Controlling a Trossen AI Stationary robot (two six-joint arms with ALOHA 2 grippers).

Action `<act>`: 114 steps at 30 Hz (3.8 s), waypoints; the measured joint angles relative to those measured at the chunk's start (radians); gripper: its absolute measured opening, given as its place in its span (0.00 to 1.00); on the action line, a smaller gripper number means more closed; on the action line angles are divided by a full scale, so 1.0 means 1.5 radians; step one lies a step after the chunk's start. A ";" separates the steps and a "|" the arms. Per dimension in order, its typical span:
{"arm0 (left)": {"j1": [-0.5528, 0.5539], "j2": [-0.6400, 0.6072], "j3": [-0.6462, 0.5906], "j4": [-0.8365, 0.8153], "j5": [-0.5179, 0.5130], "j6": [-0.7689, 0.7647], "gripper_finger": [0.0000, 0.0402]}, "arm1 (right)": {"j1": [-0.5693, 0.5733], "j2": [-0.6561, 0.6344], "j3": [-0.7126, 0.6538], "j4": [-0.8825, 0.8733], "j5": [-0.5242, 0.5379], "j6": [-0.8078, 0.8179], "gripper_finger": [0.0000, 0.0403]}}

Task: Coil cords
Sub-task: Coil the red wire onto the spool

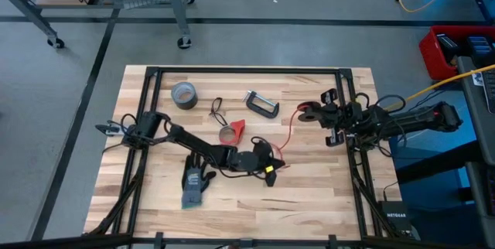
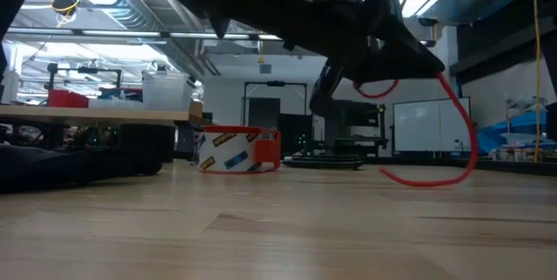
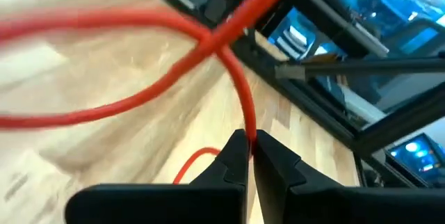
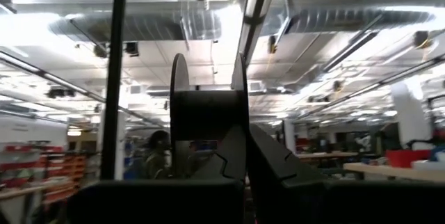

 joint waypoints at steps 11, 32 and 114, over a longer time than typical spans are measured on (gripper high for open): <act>-0.052 0.000 -0.001 -0.174 -0.001 -0.114 0.00 | 0.000 -0.035 0.000 -0.001 0.071 -0.075 0.01; -0.145 -0.046 -0.001 -0.492 -0.139 -0.352 0.04 | 0.000 -0.048 0.002 -0.036 0.093 -0.097 0.01; -0.145 -0.157 -0.106 -0.006 -0.540 0.315 0.22 | 0.000 0.215 0.059 -0.058 0.100 -0.025 0.01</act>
